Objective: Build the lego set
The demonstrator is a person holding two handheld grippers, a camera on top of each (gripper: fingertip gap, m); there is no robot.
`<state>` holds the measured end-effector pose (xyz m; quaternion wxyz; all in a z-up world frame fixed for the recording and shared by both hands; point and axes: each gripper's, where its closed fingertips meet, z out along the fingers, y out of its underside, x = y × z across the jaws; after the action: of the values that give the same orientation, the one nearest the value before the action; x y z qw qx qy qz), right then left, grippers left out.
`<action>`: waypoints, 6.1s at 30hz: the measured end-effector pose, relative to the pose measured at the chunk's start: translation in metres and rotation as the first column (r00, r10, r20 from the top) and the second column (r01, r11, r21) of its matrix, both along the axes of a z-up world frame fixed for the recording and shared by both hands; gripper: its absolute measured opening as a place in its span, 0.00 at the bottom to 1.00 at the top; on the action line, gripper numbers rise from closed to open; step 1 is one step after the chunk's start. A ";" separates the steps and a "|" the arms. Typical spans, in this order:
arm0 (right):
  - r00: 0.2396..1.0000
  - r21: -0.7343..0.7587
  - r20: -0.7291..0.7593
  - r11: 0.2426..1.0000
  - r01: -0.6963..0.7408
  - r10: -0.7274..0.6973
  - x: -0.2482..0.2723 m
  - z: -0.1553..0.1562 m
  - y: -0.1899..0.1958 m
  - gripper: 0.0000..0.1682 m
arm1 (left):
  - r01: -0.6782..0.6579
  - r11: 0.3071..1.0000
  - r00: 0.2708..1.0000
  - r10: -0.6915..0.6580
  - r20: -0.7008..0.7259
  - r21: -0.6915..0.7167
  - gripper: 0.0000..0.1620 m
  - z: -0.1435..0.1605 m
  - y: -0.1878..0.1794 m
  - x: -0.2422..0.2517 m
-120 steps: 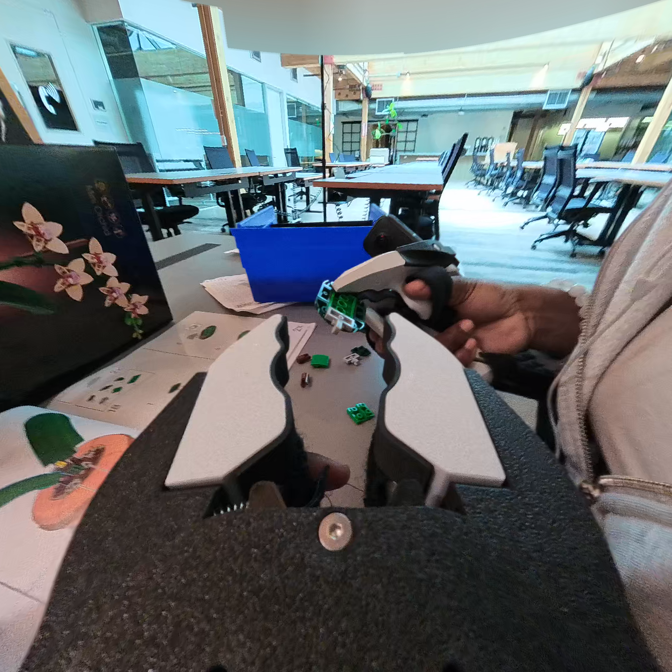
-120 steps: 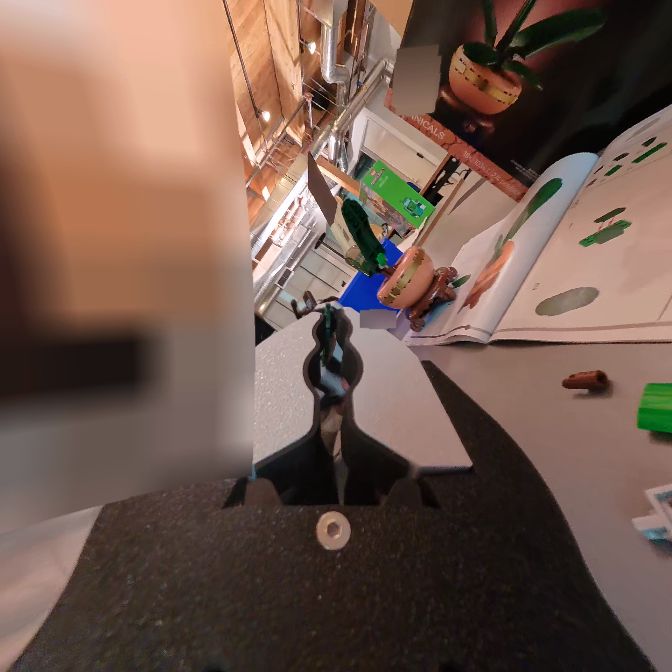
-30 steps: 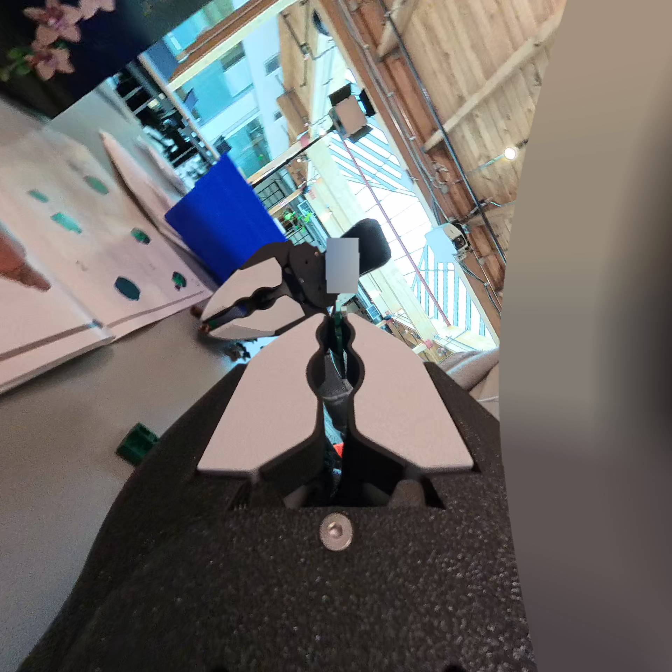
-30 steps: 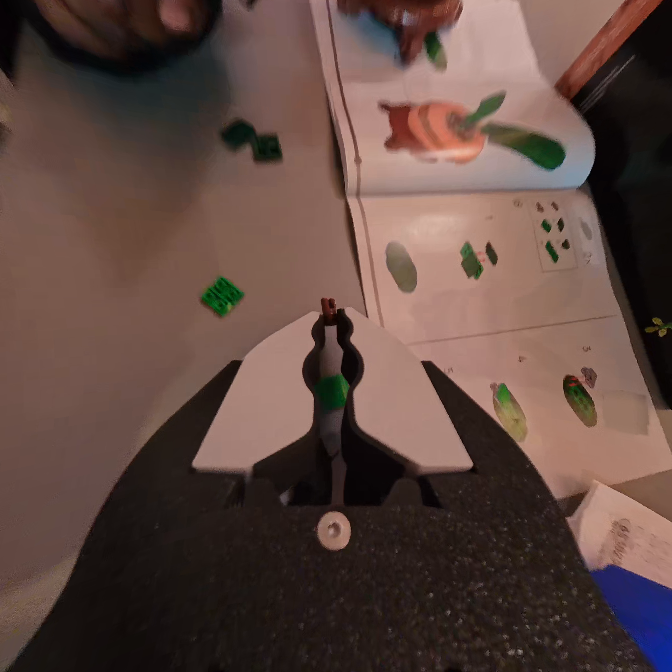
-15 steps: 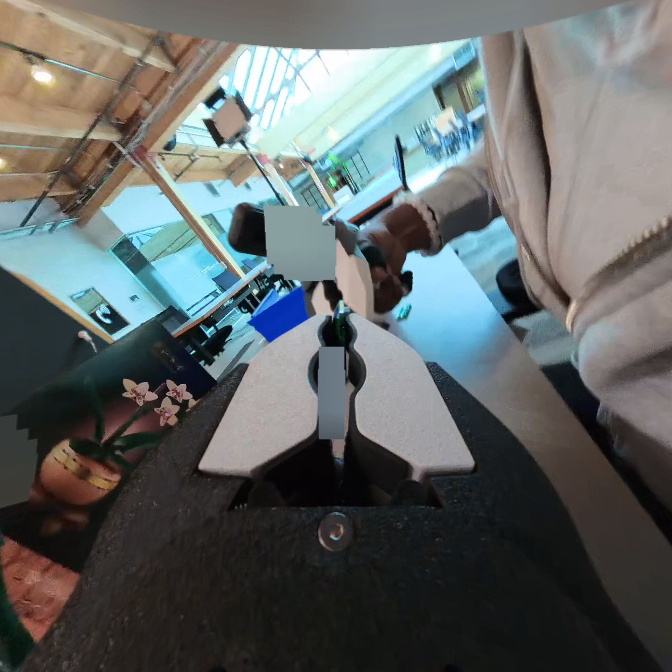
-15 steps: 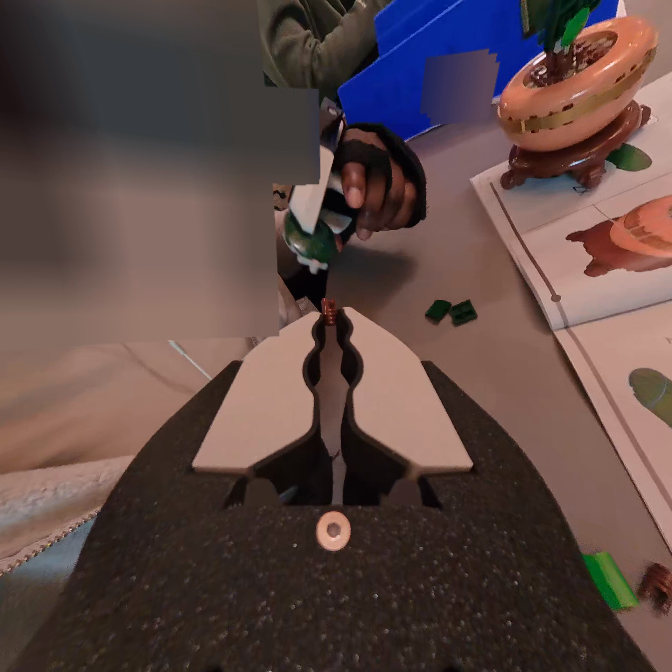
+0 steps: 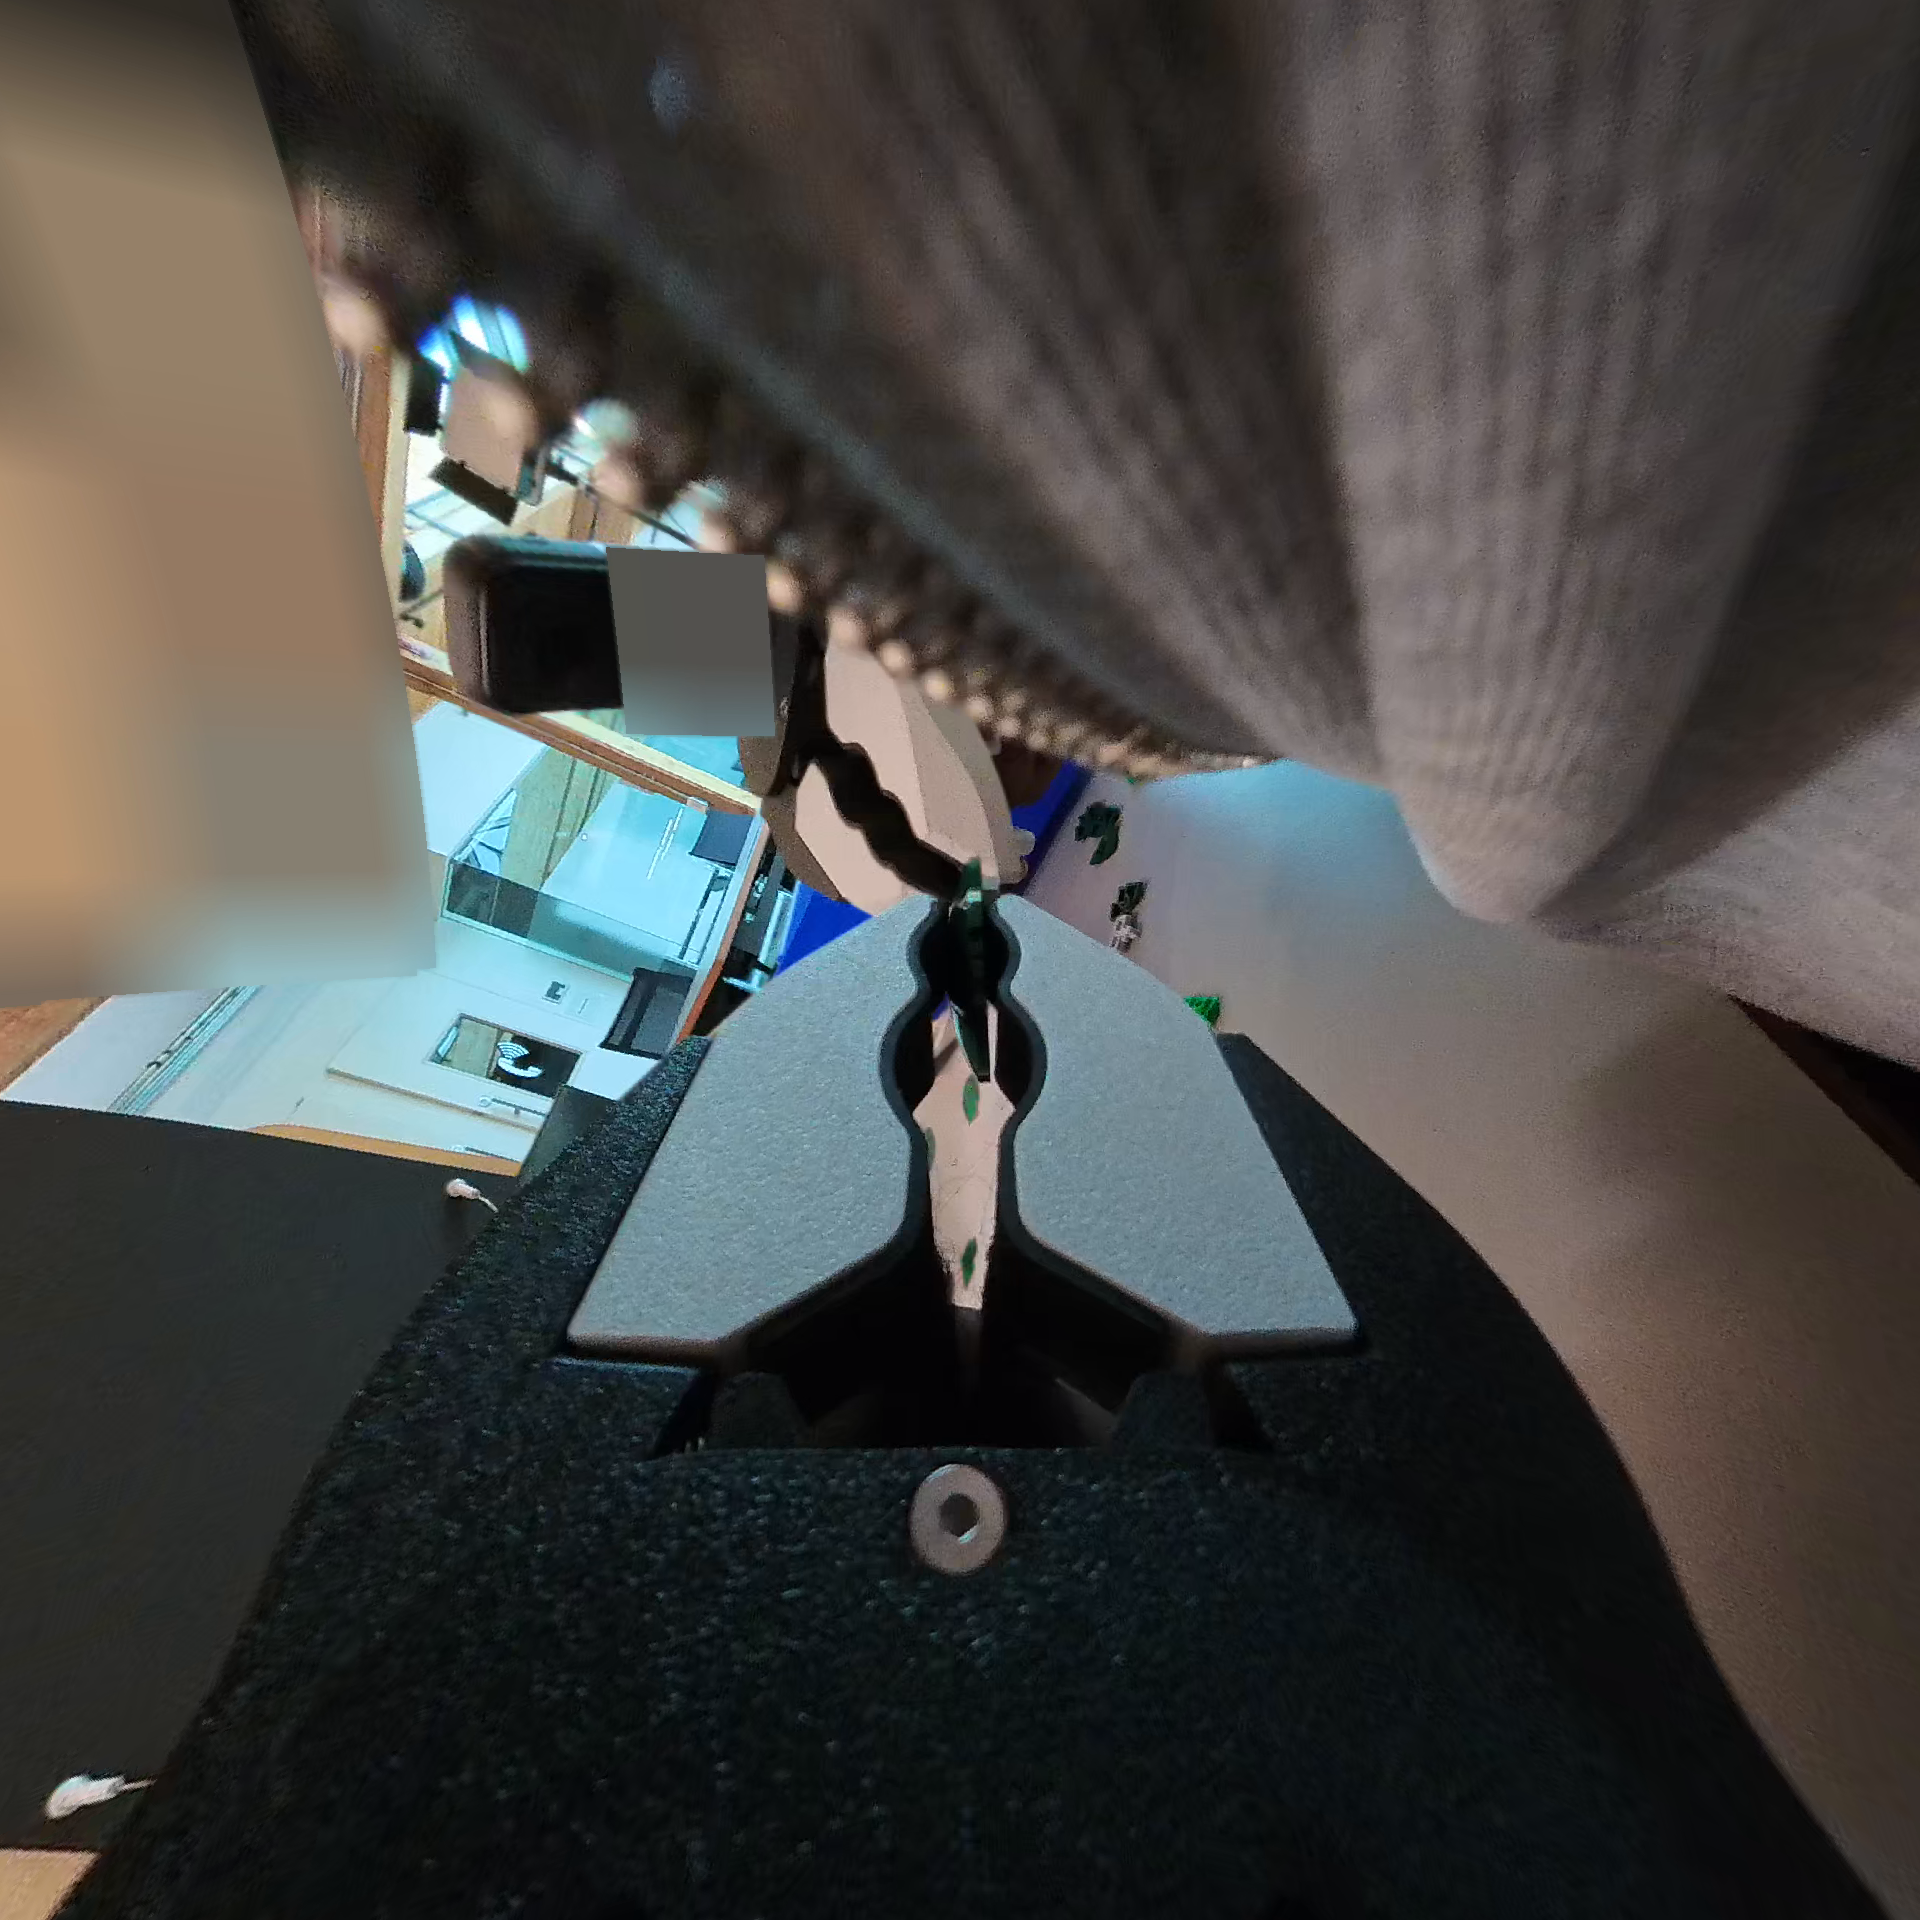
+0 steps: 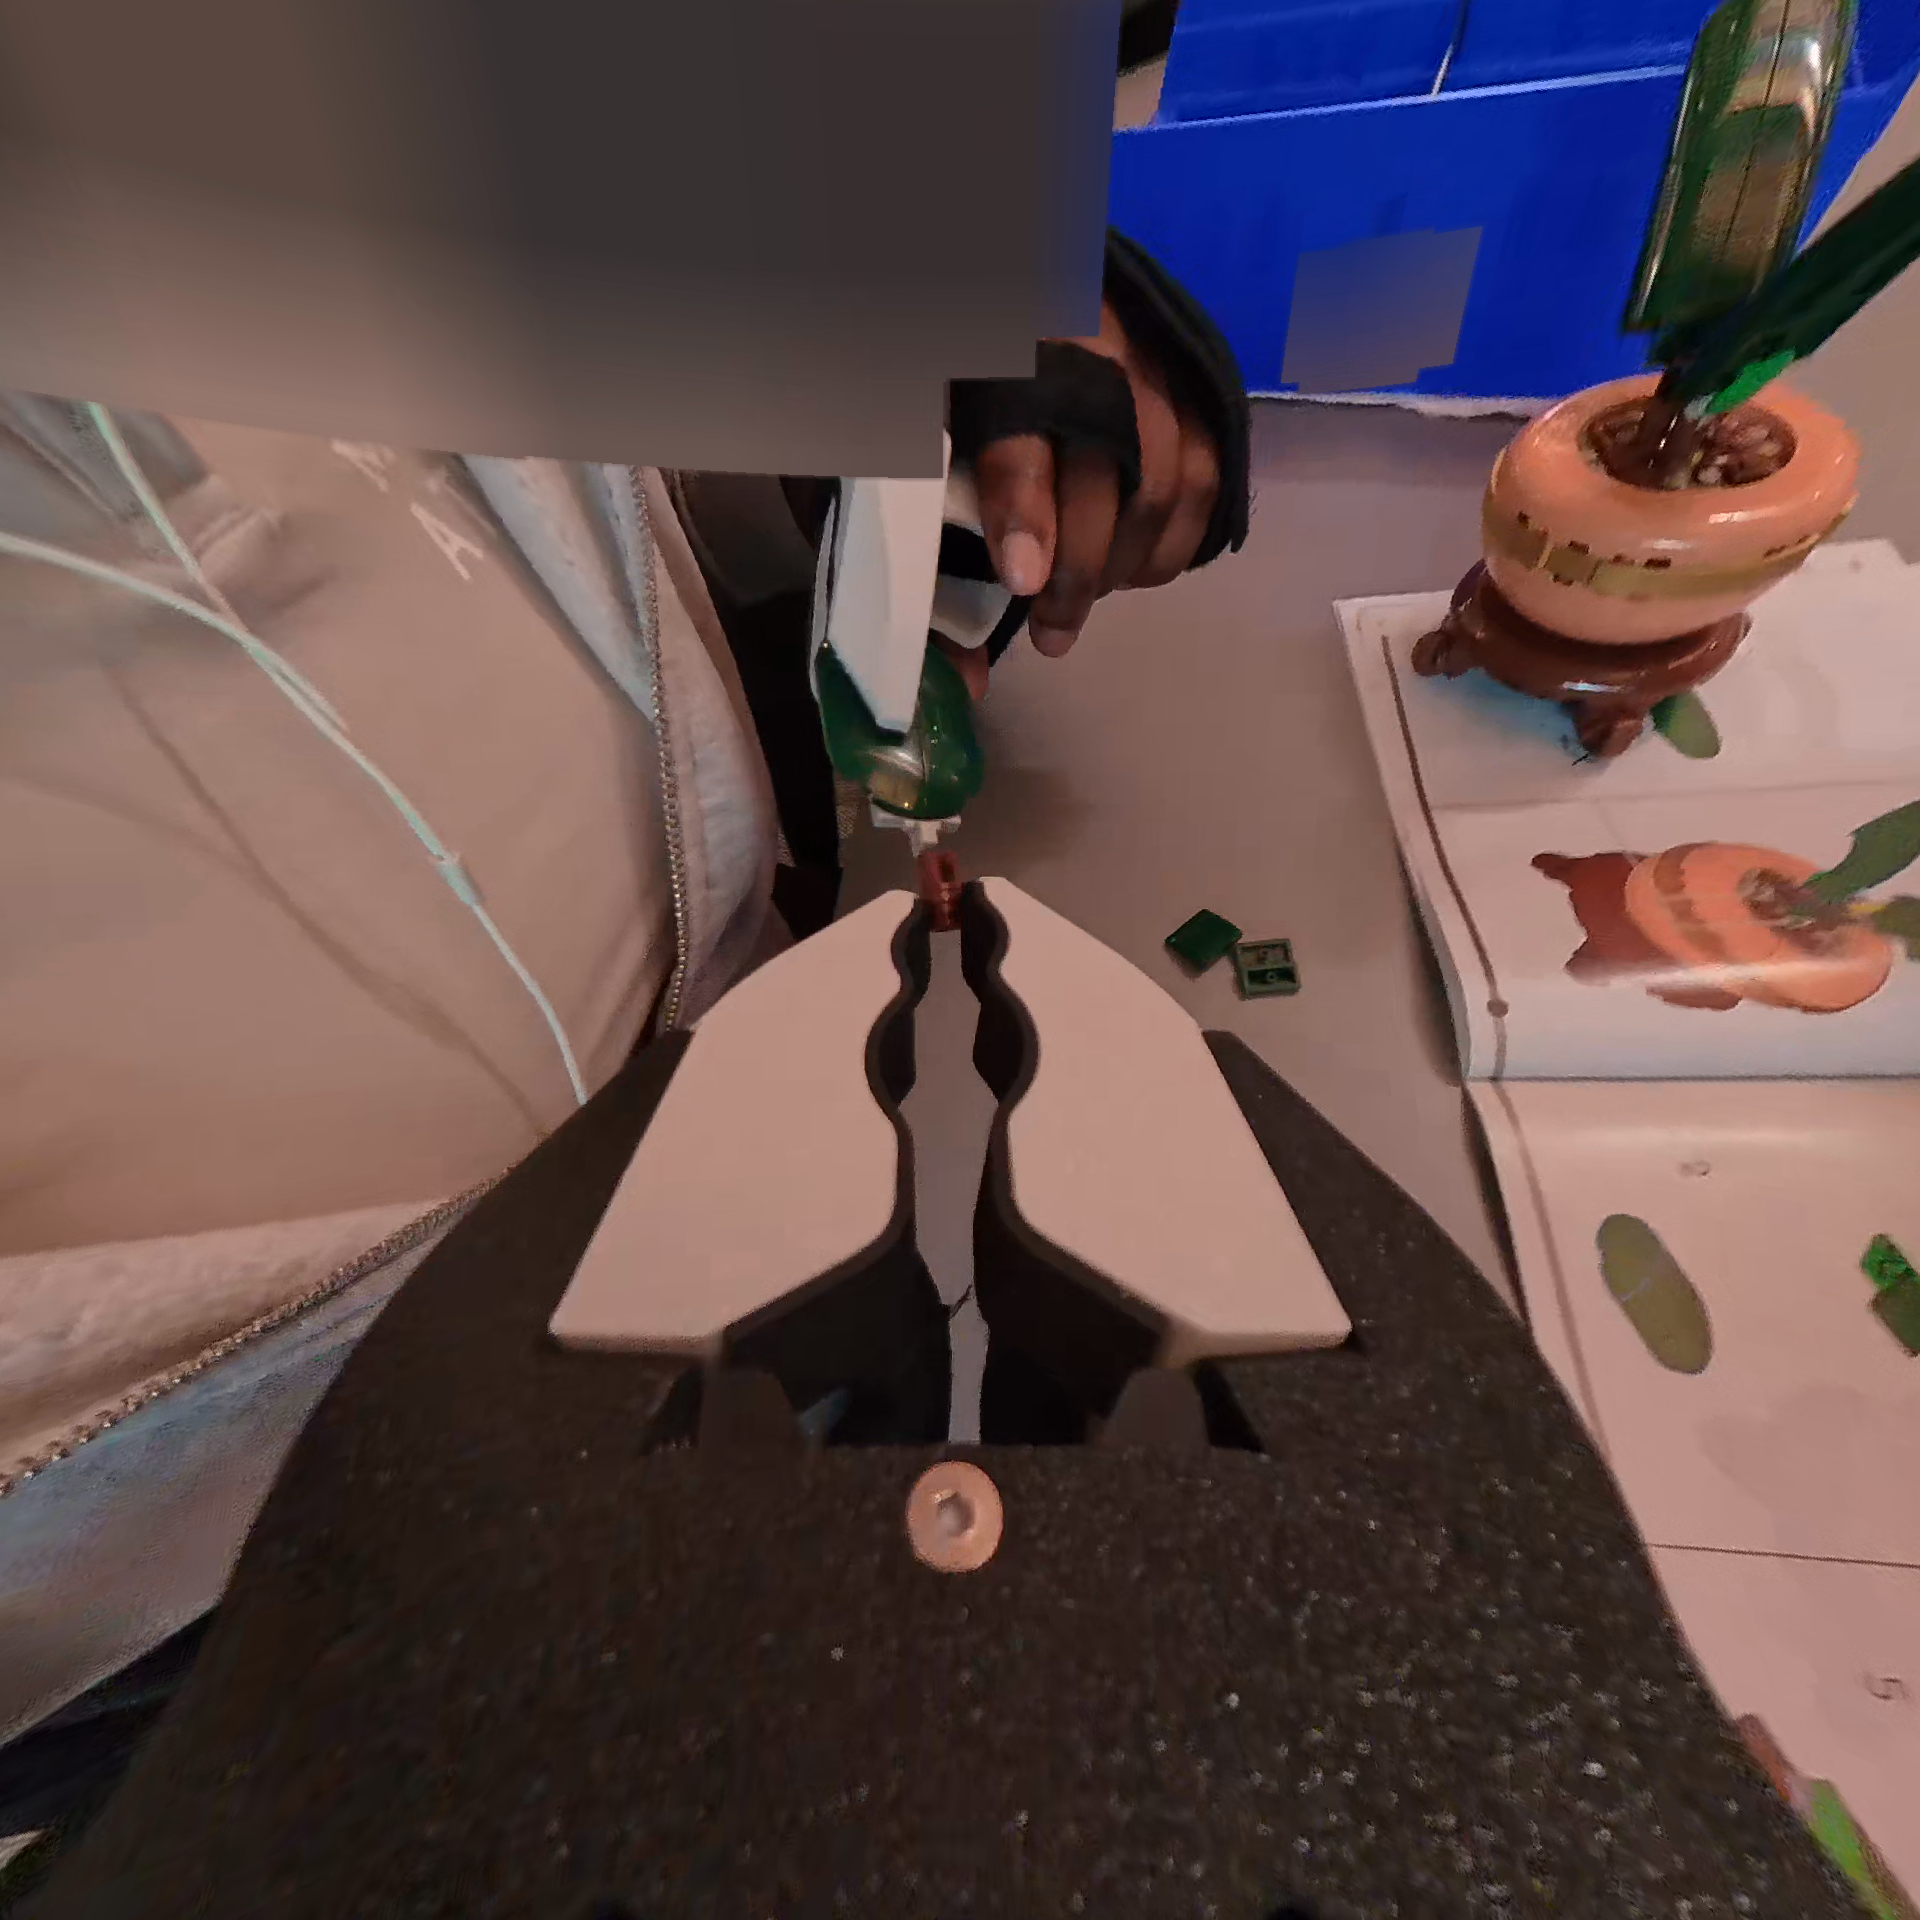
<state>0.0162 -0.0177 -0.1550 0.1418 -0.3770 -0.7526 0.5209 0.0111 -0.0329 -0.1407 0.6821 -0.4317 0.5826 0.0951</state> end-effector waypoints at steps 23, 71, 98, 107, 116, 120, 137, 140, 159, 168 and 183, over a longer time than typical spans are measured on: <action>0.969 -0.391 0.018 0.890 0.235 -0.248 -0.010 0.012 0.009 0.03 | -0.138 0.984 0.989 0.131 0.074 0.108 0.03 0.011 0.010 -0.012; 0.888 0.123 -0.459 0.988 0.095 -0.029 -0.025 0.006 -0.003 0.09 | -0.050 0.998 0.947 0.059 0.317 -0.036 0.03 0.002 0.011 -0.011; 0.773 0.374 -0.624 0.912 0.170 0.112 -0.019 0.020 -0.004 0.04 | 0.047 0.984 0.911 0.028 0.411 -0.171 0.05 0.009 0.009 0.000; 0.879 0.222 -0.452 0.935 0.276 -0.152 0.003 0.009 0.046 0.12 | -0.048 0.978 0.902 0.130 0.411 -0.204 0.03 -0.001 0.020 -0.016; 0.931 0.443 0.070 0.848 0.292 -0.358 0.036 -0.087 0.084 0.07 | -0.105 0.955 0.887 0.217 0.407 -0.279 0.03 -0.016 0.034 -0.027; 0.976 0.447 0.074 0.882 0.149 -0.203 0.020 -0.089 0.077 0.07 | -0.078 0.949 0.880 0.210 0.426 -0.306 0.03 -0.017 0.032 -0.028; 0.942 0.402 0.194 0.854 -0.331 0.274 0.000 -0.100 0.077 0.04 | -0.055 0.953 0.905 0.175 0.389 -0.299 0.03 -0.022 0.027 -0.025; 0.946 0.420 0.204 0.850 -0.317 0.252 0.005 -0.101 0.075 0.04 | -0.063 0.953 0.904 0.181 0.387 -0.298 0.03 -0.022 0.028 -0.026; 0.864 0.494 0.265 0.709 -0.503 0.429 0.004 -0.102 0.067 0.06 | -0.027 0.956 0.901 0.150 0.407 -0.293 0.03 -0.019 0.026 -0.022; 0.925 0.408 0.229 0.832 -0.375 0.304 0.001 -0.102 0.065 0.04 | -0.025 0.956 0.894 0.152 0.422 -0.291 0.03 -0.018 0.024 -0.025; 0.979 0.348 0.131 0.932 0.104 -0.158 -0.021 -0.093 0.094 0.12 | -0.025 0.954 0.894 0.155 0.420 -0.299 0.03 -0.019 0.026 -0.024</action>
<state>-0.0052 0.0762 -0.2479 0.1794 -0.4363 -0.8128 0.3417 -0.0133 -0.0067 -0.1594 0.7210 -0.5625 0.4004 -0.0579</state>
